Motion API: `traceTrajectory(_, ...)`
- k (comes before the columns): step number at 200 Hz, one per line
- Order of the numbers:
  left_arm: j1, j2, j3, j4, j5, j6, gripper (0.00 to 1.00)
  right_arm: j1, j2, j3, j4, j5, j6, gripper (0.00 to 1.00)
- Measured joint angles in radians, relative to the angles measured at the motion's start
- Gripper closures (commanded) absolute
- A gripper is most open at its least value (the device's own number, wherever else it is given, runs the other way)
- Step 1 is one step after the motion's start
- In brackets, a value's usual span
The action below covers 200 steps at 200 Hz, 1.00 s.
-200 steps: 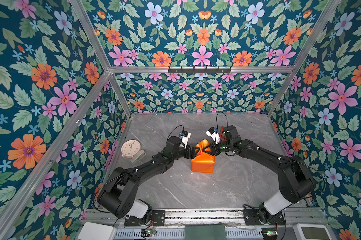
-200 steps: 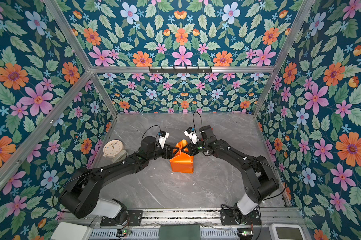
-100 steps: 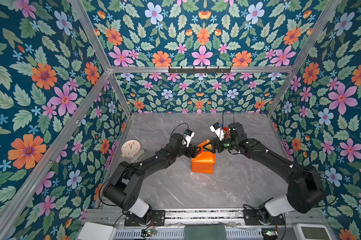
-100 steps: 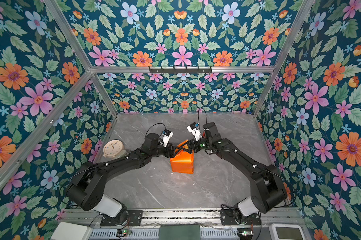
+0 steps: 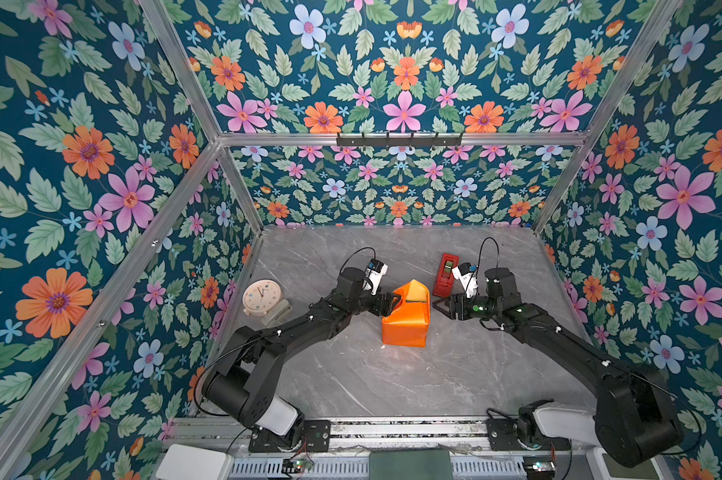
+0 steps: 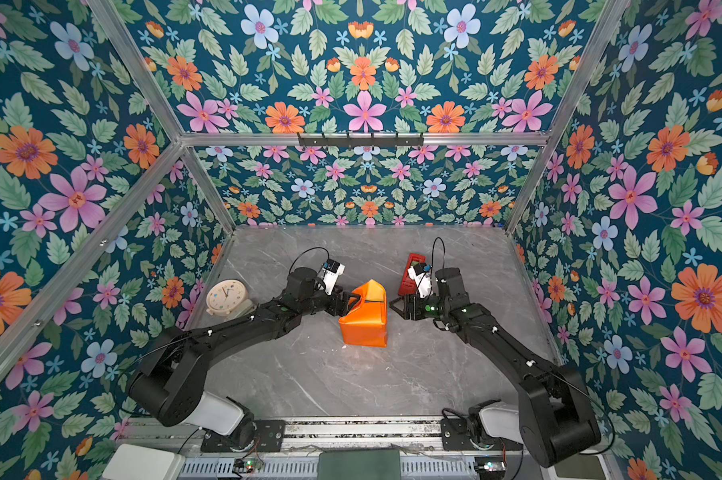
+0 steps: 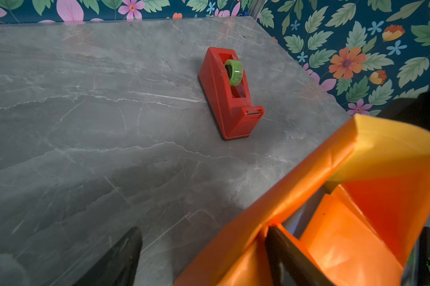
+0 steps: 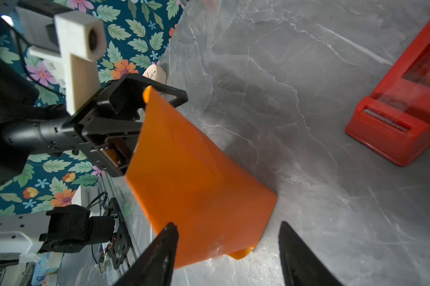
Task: Wrap a gift box in wrapping paper
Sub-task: Fold the seventh fold of the wrapping paper on the gift box.
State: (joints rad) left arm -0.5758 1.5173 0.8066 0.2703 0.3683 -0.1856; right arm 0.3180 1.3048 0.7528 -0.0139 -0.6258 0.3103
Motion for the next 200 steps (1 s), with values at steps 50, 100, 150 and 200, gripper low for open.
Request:
traceTrajectory(50, 0.0, -0.002, -0.01, 0.005, -0.004, -0.019, 0.19, 0.042, 0.108, 0.055, 0.092, -0.029, 0.022, 0.44)
traceTrajectory(100, 0.001, 0.0, -0.015, 0.016, -0.004, -0.026, 0.19, 0.07, 0.202, 0.11, 0.121, -0.03, 0.022, 0.51)
traceTrajectory(150, 0.012, 0.0, -0.01, 0.01, -0.011, -0.022, 0.2, 0.09, 0.267, 0.138, 0.143, -0.048, 0.022, 0.55)
traceTrajectory(200, 0.026, -0.066, -0.053, 0.029, -0.019, -0.053, 0.18, 0.092, 0.286, 0.13, 0.167, -0.053, 0.02, 0.58)
